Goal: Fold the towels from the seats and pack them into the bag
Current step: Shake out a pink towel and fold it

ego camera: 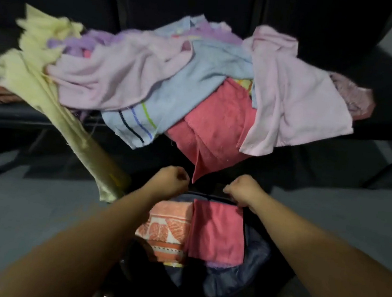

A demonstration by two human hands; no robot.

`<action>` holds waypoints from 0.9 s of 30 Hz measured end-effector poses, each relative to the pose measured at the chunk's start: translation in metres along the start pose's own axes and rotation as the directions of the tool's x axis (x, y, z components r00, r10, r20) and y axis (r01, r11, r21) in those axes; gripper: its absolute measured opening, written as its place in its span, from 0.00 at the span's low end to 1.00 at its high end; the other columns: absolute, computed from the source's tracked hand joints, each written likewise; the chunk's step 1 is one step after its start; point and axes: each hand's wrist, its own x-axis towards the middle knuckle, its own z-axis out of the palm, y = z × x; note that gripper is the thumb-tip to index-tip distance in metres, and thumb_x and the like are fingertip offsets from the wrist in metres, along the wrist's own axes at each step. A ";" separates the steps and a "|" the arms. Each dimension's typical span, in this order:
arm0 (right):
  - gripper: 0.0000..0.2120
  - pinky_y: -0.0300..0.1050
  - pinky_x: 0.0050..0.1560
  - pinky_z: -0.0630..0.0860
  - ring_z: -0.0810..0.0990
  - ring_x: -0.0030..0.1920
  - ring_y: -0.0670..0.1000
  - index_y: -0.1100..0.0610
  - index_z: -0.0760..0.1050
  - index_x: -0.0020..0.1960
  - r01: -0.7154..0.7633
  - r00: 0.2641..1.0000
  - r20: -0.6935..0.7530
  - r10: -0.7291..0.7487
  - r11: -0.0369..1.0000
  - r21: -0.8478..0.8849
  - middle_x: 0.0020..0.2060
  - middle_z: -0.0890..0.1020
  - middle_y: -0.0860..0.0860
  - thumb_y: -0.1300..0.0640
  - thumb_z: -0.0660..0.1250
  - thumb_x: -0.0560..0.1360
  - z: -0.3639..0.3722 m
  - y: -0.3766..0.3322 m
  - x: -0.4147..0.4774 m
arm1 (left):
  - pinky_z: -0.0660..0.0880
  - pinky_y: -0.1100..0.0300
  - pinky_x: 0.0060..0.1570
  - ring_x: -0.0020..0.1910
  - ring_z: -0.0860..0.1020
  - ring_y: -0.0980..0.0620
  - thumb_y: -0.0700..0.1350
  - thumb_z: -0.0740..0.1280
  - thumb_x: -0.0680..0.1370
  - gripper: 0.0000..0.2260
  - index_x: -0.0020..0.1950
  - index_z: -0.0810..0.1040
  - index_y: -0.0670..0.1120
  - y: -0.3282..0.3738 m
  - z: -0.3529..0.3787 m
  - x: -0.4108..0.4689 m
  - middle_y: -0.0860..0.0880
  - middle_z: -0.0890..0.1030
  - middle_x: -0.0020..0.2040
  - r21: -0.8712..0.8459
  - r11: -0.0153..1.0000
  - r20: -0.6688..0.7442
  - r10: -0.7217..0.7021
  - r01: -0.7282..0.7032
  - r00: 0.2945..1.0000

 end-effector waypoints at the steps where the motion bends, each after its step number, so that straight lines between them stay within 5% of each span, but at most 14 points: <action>1: 0.08 0.40 0.32 0.70 0.78 0.34 0.55 0.61 0.77 0.38 0.035 0.999 0.016 -0.036 0.999 0.031 0.33 0.79 0.58 0.61 0.70 0.75 -0.010 -0.019 -0.007 | 0.74 0.67 0.37 0.32 0.79 0.59 0.39 0.68 0.76 0.04 0.48 0.82 0.44 0.012 -0.023 -0.004 0.50 0.83 0.37 0.016 0.999 -0.019 0.040 -0.040 0.999; 4: 0.05 0.44 0.38 0.76 0.82 0.40 0.57 0.63 0.81 0.44 0.150 0.989 0.000 -0.151 0.984 0.094 0.37 0.82 0.60 0.61 0.69 0.75 -0.042 -0.074 -0.025 | 0.74 0.66 0.36 0.31 0.79 0.62 0.39 0.68 0.77 0.03 0.47 0.81 0.45 0.042 -0.089 -0.016 0.49 0.84 0.38 0.091 0.988 -0.083 0.129 -0.121 0.988; 9: 0.13 0.47 0.37 0.76 0.80 0.36 0.57 0.58 0.73 0.31 0.311 0.943 -0.167 -0.286 0.939 0.147 0.32 0.78 0.59 0.66 0.66 0.73 -0.077 -0.155 -0.039 | 0.80 0.63 0.40 0.38 0.83 0.57 0.39 0.68 0.78 0.04 0.50 0.82 0.46 0.056 -0.183 -0.029 0.49 0.86 0.43 0.124 0.986 -0.260 0.145 -0.115 0.955; 13: 0.08 0.51 0.38 0.73 0.75 0.34 0.55 0.60 0.73 0.30 0.420 0.895 -0.209 -0.394 0.902 0.100 0.30 0.74 0.58 0.59 0.69 0.66 -0.073 -0.205 -0.031 | 0.75 0.59 0.42 0.46 0.82 0.48 0.39 0.69 0.77 0.05 0.52 0.82 0.44 0.037 -0.225 -0.021 0.46 0.85 0.48 0.138 0.990 -0.425 0.079 -0.022 0.901; 16: 0.14 0.45 0.42 0.69 0.76 0.39 0.55 0.70 0.78 0.48 0.485 0.847 -0.237 -0.475 0.874 -0.016 0.40 0.80 0.66 0.59 0.71 0.71 -0.055 -0.233 -0.018 | 0.72 0.57 0.51 0.53 0.79 0.46 0.45 0.71 0.78 0.10 0.57 0.81 0.44 0.015 -0.233 -0.007 0.46 0.82 0.54 0.195 0.981 -0.494 0.075 0.026 0.866; 19: 0.22 0.44 0.51 0.70 0.78 0.58 0.60 0.61 0.72 0.66 0.547 0.786 -0.217 -0.579 0.815 -0.192 0.61 0.76 0.60 0.56 0.71 0.75 -0.034 -0.255 -0.007 | 0.70 0.52 0.62 0.64 0.73 0.44 0.54 0.75 0.74 0.22 0.66 0.77 0.48 -0.004 -0.229 0.012 0.44 0.75 0.65 0.261 0.964 -0.474 0.091 0.041 0.876; 21: 0.30 0.49 0.55 0.74 0.77 0.58 0.62 0.55 0.64 0.74 0.585 0.752 -0.160 -0.640 0.759 -0.285 0.65 0.71 0.60 0.56 0.71 0.75 -0.023 -0.268 0.004 | 0.67 0.49 0.67 0.70 0.67 0.42 0.56 0.77 0.72 0.27 0.68 0.74 0.51 -0.015 -0.227 0.026 0.41 0.70 0.70 0.280 0.958 -0.468 0.075 0.068 0.881; 24: 0.37 0.51 0.54 0.75 0.77 0.58 0.63 0.48 0.55 0.79 0.565 0.767 -0.060 -0.639 0.716 -0.410 0.67 0.69 0.61 0.54 0.70 0.76 -0.012 -0.281 0.025 | 0.70 0.49 0.63 0.66 0.69 0.39 0.49 0.76 0.73 0.25 0.67 0.74 0.51 -0.025 -0.226 0.041 0.40 0.70 0.67 0.300 0.952 -0.465 0.095 0.056 0.880; 27: 0.26 0.49 0.48 0.71 0.77 0.58 0.64 0.50 0.64 0.74 0.493 0.776 -0.050 -0.628 0.655 -0.573 0.66 0.69 0.60 0.50 0.66 0.78 -0.007 -0.286 0.042 | 0.73 0.54 0.52 0.54 0.75 0.43 0.45 0.73 0.76 0.11 0.58 0.79 0.48 -0.029 -0.229 0.049 0.44 0.74 0.59 0.329 0.944 -0.523 0.190 -0.009 0.831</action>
